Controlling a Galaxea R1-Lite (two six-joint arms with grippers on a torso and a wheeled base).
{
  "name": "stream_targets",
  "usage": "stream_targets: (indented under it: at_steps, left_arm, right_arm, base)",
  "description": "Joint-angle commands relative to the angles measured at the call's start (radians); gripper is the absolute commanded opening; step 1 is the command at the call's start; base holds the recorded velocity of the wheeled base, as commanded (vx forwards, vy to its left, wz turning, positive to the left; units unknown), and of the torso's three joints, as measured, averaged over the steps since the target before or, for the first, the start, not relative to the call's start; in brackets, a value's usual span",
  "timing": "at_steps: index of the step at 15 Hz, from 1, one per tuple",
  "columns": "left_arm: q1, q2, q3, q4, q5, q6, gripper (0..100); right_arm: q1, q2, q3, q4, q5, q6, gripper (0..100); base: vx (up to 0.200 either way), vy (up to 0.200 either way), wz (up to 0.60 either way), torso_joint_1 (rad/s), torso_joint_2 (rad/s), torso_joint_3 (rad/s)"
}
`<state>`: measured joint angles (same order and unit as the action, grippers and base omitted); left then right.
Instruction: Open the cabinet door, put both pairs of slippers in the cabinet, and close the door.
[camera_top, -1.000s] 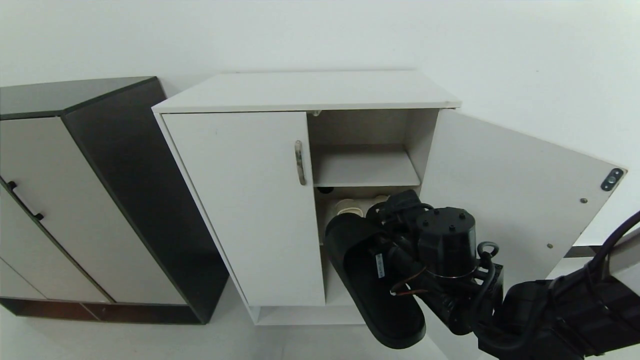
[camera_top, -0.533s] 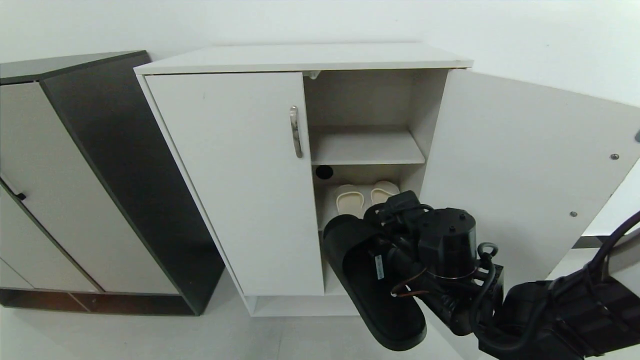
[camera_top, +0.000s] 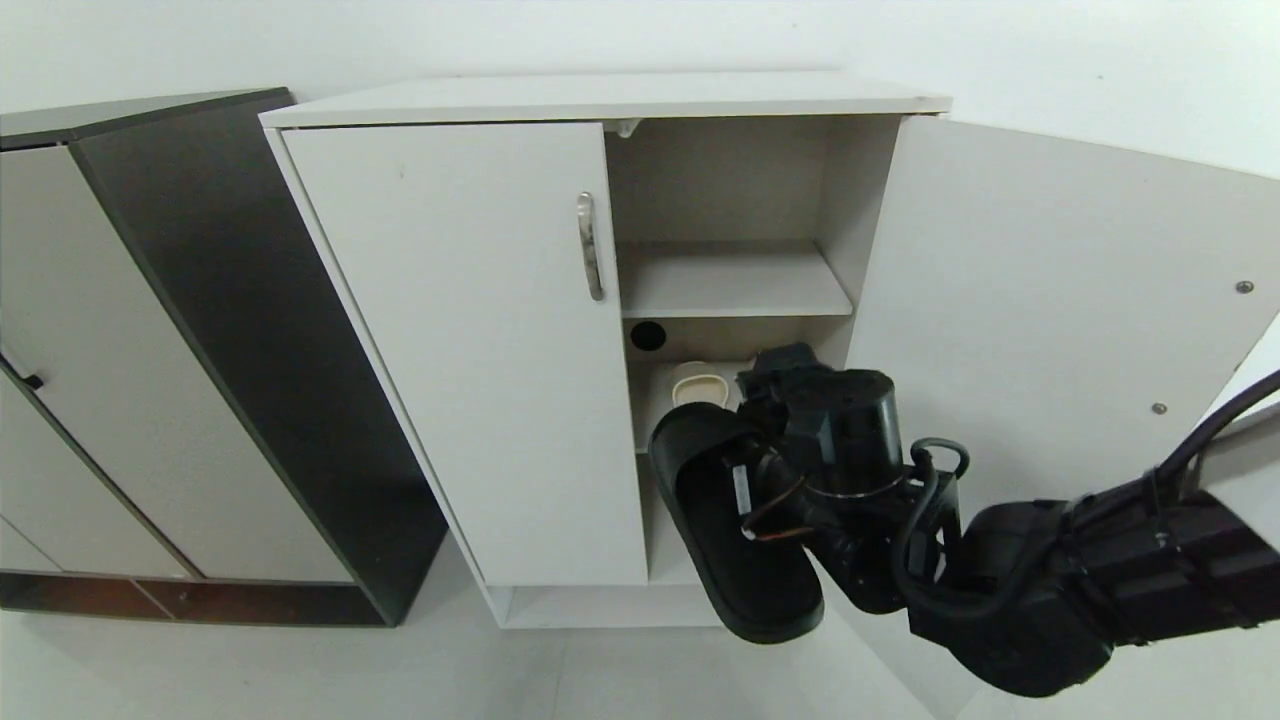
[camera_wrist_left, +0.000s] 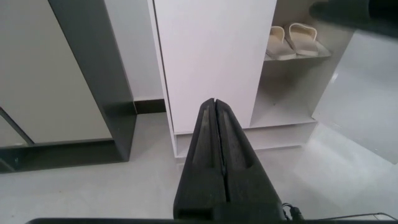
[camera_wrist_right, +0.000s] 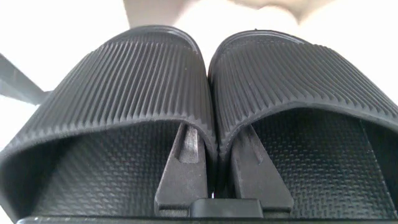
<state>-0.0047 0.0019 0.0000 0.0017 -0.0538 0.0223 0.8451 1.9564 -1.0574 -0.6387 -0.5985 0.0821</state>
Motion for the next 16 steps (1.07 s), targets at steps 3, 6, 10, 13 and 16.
stream_targets:
  at_steps: [3,6,10,13,16]
  left_arm:
    - [0.000,0.001,0.000,0.000,0.000,-0.001,0]
    - [0.000,0.001,0.000,0.000,0.000,-0.001,0]
    - [0.000,0.001,0.000,0.000,0.000,-0.001,0]
    - [0.000,0.001,0.000,0.000,0.000,-0.001,0]
    - [0.000,0.001,0.000,0.000,0.000,-0.001,0]
  right_arm:
    - [0.023,-0.027,-0.326,0.284,-0.132,0.142,0]
    - [0.023,-0.025,-0.386,0.307,-0.175,0.087,0]
    - [0.022,-0.024,-0.394,0.343,-0.205,0.087,0]
    - [0.019,-0.016,-0.389,0.343,-0.207,0.084,0]
    - [0.015,-0.002,-0.392,0.340,-0.204,0.079,0]
  base:
    - [0.000,0.000,0.00,0.000,0.00,0.000]
    - [0.000,0.000,0.00,0.000,0.00,0.000]
    - [0.000,0.000,0.00,0.000,0.00,0.000]
    - [0.000,0.000,0.00,0.000,0.00,0.000]
    - [0.133,0.000,0.00,0.002,0.00,0.000]
